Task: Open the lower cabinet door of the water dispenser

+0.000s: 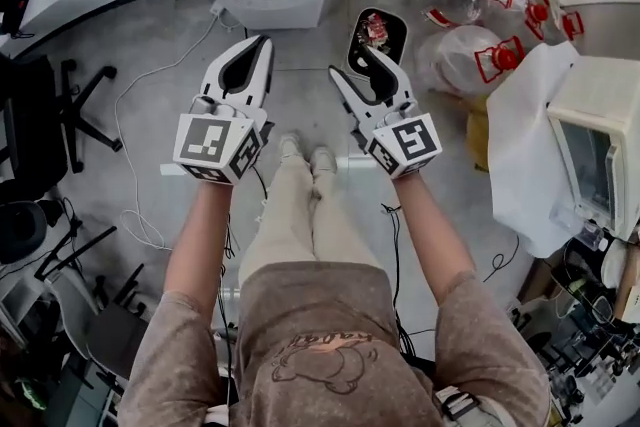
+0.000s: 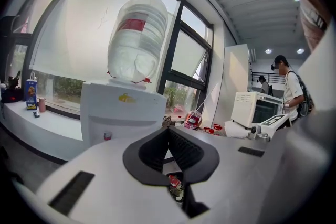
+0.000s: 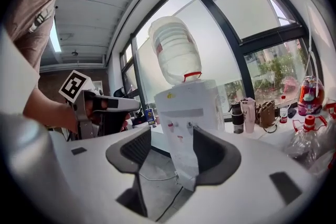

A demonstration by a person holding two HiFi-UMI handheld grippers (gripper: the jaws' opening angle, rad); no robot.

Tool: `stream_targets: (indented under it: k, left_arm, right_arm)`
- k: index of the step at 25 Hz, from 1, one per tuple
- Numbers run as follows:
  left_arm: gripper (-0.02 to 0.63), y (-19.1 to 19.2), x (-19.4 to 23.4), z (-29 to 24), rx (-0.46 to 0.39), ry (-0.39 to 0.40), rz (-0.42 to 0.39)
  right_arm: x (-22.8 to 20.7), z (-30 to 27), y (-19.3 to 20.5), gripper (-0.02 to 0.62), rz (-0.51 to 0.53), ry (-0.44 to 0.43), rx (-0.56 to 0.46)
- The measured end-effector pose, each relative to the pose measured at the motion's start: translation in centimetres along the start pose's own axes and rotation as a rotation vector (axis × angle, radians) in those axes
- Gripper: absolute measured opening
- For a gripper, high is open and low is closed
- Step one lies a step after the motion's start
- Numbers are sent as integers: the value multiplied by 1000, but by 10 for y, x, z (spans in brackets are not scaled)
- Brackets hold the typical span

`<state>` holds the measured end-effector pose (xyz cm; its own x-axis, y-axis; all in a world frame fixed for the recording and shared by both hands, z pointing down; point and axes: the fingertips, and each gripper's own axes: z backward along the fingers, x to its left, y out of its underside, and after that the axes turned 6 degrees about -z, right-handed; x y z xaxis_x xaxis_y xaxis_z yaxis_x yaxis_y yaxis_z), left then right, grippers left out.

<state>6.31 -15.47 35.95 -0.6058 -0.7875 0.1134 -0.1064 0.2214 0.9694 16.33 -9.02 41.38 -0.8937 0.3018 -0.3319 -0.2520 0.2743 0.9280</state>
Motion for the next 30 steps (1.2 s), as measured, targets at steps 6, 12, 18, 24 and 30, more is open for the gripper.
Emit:
stream_targets:
  k: [6,12,18,24,30]
  left_arm:
    - [17,61,17,-22,2,-8,-10]
    - [17,106,28,-39,15,5,-1]
    - [18,133,36,-51,17,19,-5]
    - [17,160,48,-64,28,22,11]
    - [17,183,61,-84,26,32,16]
  right_arm:
    - [-29,-31,71,268,32,-4,47]
    - [-62,-61,126,350,-42,-17,69]
    - [-104,-101,170,373,-71,-9,117]
    - [-148,-143,215,373,-48,20,195]
    - [-182,-188,254,373,-33,33,239]
